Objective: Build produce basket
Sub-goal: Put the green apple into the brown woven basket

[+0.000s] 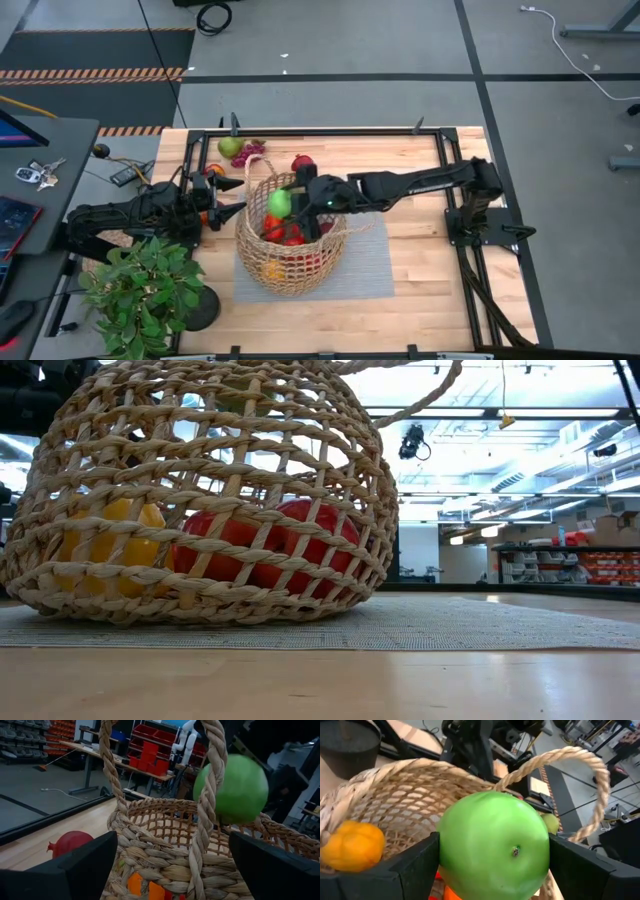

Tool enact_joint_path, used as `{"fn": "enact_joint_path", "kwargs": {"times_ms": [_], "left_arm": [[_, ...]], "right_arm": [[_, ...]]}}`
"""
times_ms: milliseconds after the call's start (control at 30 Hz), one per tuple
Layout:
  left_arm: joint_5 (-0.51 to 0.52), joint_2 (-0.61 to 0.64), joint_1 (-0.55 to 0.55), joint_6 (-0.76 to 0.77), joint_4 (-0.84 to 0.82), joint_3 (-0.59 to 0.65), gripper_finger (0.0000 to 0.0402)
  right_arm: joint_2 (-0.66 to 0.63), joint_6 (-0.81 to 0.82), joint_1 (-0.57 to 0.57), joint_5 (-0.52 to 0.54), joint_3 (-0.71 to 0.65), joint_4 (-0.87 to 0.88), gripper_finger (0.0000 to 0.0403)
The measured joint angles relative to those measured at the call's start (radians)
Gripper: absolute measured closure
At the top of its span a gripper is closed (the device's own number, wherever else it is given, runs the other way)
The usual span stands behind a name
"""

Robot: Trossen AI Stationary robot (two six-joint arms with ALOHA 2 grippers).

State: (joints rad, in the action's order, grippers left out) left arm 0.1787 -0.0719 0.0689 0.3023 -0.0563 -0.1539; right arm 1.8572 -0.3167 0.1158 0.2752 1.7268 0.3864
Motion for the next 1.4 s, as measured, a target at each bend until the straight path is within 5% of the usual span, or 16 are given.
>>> {"fn": "enact_joint_path", "kwargs": {"times_ms": [300,967,1400], "left_arm": [[-0.001,0.0,0.0,0.0,-0.001,0.0,0.0012],[0.0,0.0,0.0,0.0,0.0,0.0,0.0012],[0.0,0.0,0.0,0.0,-0.008,-0.001,0.0012]], "right_arm": [[0.008,0.0,-0.009,-0.039,0.009,0.014,0.0063],[0.009,0.365,-0.152,-0.446,0.009,0.146,0.0061],[0.134,0.366,-0.162,-0.629,-0.002,0.276,0.0059]]}}
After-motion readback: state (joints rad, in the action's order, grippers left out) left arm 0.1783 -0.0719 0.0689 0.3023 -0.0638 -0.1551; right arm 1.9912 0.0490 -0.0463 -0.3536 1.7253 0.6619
